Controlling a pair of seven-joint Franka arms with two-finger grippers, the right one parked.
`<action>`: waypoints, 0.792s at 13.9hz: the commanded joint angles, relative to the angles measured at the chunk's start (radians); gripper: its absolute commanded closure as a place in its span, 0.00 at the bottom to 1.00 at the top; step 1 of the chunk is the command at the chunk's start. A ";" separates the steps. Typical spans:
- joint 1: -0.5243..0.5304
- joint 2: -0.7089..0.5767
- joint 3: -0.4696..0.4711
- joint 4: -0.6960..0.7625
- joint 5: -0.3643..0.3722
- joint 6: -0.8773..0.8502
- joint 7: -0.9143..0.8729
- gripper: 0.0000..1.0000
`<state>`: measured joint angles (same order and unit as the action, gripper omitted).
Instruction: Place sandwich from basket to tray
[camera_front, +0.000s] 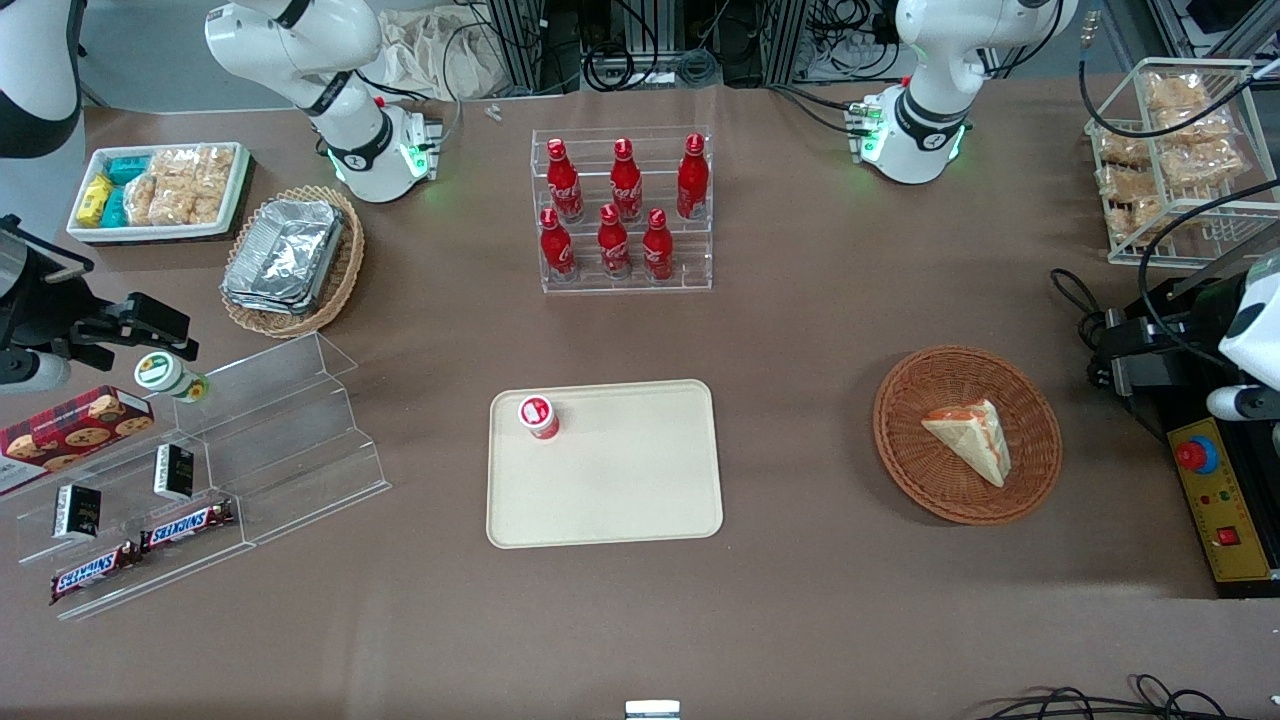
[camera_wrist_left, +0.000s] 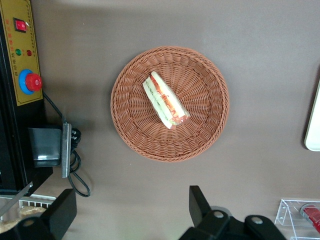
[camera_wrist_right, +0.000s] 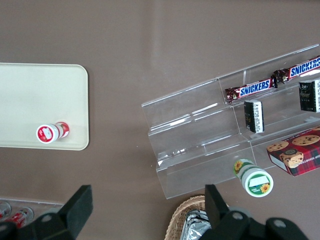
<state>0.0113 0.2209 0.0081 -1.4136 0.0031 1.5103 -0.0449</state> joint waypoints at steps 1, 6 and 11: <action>-0.022 0.014 0.009 0.019 -0.002 -0.013 -0.036 0.00; -0.024 0.041 0.007 0.021 -0.006 0.008 -0.151 0.00; -0.057 0.061 0.009 -0.040 -0.002 0.097 -0.395 0.00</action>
<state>-0.0342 0.2817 0.0070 -1.4235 0.0031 1.5783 -0.3601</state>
